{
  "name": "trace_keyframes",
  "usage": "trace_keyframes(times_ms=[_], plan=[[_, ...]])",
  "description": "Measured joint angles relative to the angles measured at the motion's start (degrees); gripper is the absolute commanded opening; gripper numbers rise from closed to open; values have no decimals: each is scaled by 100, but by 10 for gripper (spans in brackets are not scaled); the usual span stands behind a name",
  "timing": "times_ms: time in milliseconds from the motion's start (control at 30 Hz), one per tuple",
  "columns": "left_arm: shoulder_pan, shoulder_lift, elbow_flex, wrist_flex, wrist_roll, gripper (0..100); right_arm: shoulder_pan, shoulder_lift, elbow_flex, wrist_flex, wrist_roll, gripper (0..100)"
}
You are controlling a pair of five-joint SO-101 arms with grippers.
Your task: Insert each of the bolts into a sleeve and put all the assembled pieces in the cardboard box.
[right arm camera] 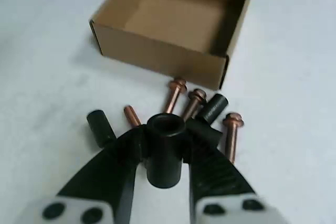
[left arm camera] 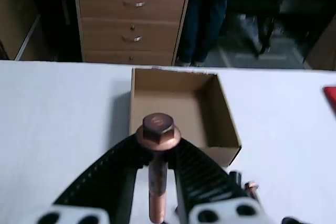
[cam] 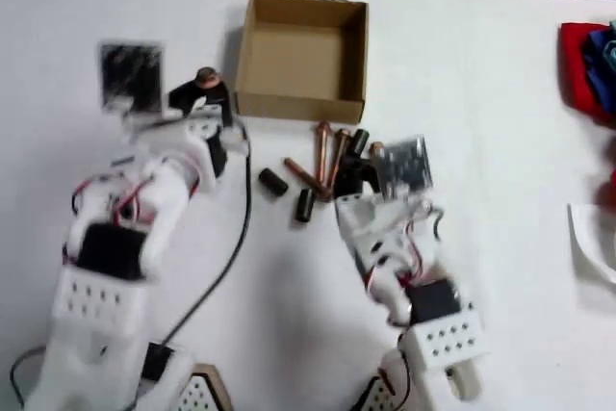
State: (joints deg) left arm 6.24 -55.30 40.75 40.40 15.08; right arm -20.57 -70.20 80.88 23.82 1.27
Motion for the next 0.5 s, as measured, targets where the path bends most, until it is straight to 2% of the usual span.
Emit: trace_keyframes(times_ms=[67, 167, 367, 500], plan=[[0, -554, 422, -404, 642, 26, -105, -519, 668, -818, -18, 20], [202, -1108, 545, -563, 1398, 26, -211, -1196, 1477, -1829, -18, 20], [1231, -1240, 563, -545, 1582, 26, -229, -1538, 1574, -2154, 123, 20], [1530, -985, 563, -703, 1582, 26, -255, -1538, 1574, -2163, 536, 20]])
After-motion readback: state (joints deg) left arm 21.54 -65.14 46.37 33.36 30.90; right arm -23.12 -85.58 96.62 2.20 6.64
